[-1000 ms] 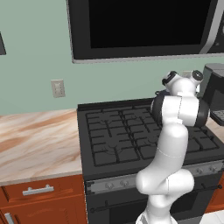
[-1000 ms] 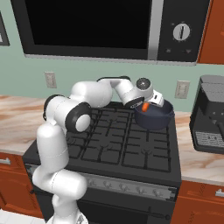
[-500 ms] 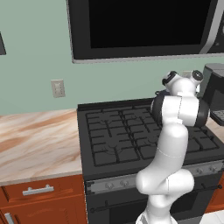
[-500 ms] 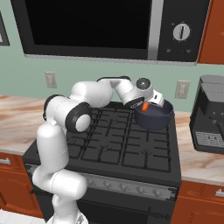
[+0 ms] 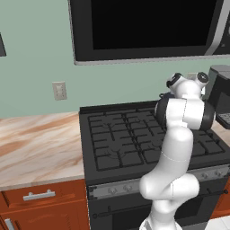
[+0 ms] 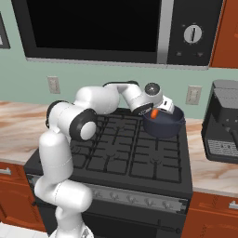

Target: Turn on the burner for the pot on the stove. Wait thirty seconds for the pot to heat up. Then add the carrot to the pot.

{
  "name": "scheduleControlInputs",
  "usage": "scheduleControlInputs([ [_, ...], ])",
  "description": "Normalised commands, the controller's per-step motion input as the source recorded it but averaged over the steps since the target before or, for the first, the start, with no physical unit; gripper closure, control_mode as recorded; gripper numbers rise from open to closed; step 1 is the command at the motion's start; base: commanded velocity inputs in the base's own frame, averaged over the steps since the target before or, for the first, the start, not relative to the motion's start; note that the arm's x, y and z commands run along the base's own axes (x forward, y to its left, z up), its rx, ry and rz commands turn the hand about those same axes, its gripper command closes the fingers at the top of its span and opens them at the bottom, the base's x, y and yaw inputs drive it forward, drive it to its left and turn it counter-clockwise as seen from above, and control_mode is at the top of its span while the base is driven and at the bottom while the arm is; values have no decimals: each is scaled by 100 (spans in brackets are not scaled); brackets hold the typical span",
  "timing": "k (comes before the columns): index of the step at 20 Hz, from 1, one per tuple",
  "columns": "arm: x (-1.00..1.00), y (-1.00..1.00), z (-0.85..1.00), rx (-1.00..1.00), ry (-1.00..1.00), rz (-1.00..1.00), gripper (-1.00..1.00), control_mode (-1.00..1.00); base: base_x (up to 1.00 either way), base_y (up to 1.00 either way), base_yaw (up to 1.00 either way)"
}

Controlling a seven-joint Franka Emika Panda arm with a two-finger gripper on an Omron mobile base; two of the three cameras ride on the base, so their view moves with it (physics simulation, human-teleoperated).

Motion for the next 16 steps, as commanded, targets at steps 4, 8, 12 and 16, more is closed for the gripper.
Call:
scheduleControlInputs([
  [4,0,0,0,0,0,0,100,-100,0,0,0],
  [8,0,0,0,0,0,0,100,-100,0,0,0],
  [12,0,0,0,0,0,0,100,-100,0,0,0],
  [16,0,0,0,0,0,0,100,-100,0,0,0],
])
